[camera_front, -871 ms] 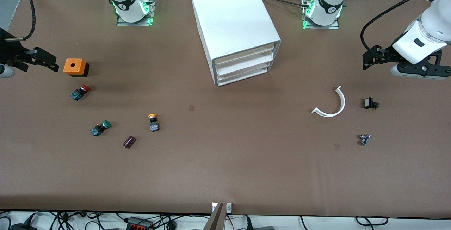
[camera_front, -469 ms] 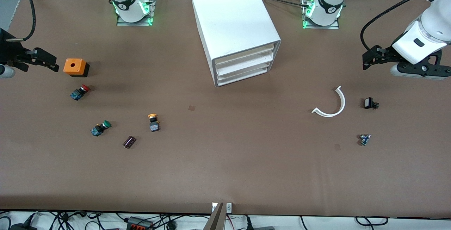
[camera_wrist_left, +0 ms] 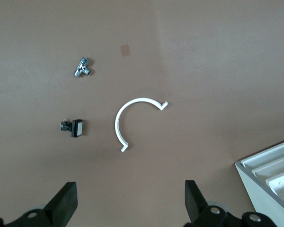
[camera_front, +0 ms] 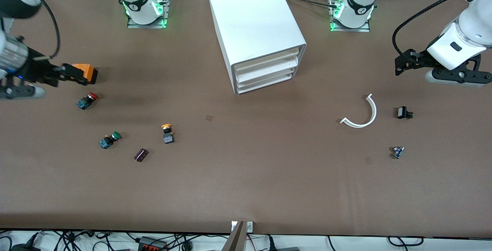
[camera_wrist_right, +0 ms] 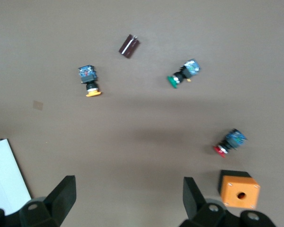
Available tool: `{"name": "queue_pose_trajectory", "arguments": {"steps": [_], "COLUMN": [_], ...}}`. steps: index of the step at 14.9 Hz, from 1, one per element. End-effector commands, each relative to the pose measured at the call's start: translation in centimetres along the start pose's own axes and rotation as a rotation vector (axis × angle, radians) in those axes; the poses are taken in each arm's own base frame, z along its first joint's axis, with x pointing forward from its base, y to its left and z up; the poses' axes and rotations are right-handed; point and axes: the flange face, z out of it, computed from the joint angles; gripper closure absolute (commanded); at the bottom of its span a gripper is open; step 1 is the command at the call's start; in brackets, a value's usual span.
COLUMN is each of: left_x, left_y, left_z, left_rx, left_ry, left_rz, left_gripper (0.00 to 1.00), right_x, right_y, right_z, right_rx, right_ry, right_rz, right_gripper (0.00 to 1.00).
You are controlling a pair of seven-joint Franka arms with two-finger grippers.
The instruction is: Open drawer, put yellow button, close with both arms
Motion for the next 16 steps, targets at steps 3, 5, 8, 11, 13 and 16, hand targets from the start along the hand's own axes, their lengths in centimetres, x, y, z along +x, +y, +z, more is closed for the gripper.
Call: {"name": "queue_pose_trajectory", "arguments": {"steps": [3, 5, 8, 11, 13, 16], "left_x": [-1.7, -3.1, -2.2, -0.2, 1.1, 2.3], "left_y": [2.0, 3.5, 6.1, 8.5, 9.9, 12.7], "left_z": [1.2, 2.7, 6.3, 9.7, 12.0, 15.4], "left_rx": [-0.111, -0.163, -0.299, -0.465, -0.584, -0.817], "left_ry": [-0.163, -0.315, -0.447, -0.483, -0.456, -0.358], "left_rz": [0.009, 0.039, 0.072, 0.104, 0.154, 0.245], "left_gripper": [0.00, 0.00, 0.00, 0.00, 0.00, 0.00], "right_x": [2.1, 2.6, 4.3, 5.6, 6.0, 7.5], "right_y": [-3.5, -5.5, -8.4, -9.1, -9.5, -11.1], "right_z": [4.0, 5.2, 7.5, 10.1, 12.0, 17.2], "right_rx": [0.005, -0.007, -0.022, -0.027, -0.027, -0.044], "right_ry": [-0.036, -0.040, 0.007, 0.012, -0.016, -0.018], "right_rz": [-0.058, -0.086, -0.131, -0.140, -0.142, -0.166], "right_gripper": [0.00, 0.00, 0.00, 0.00, 0.00, 0.00]}}
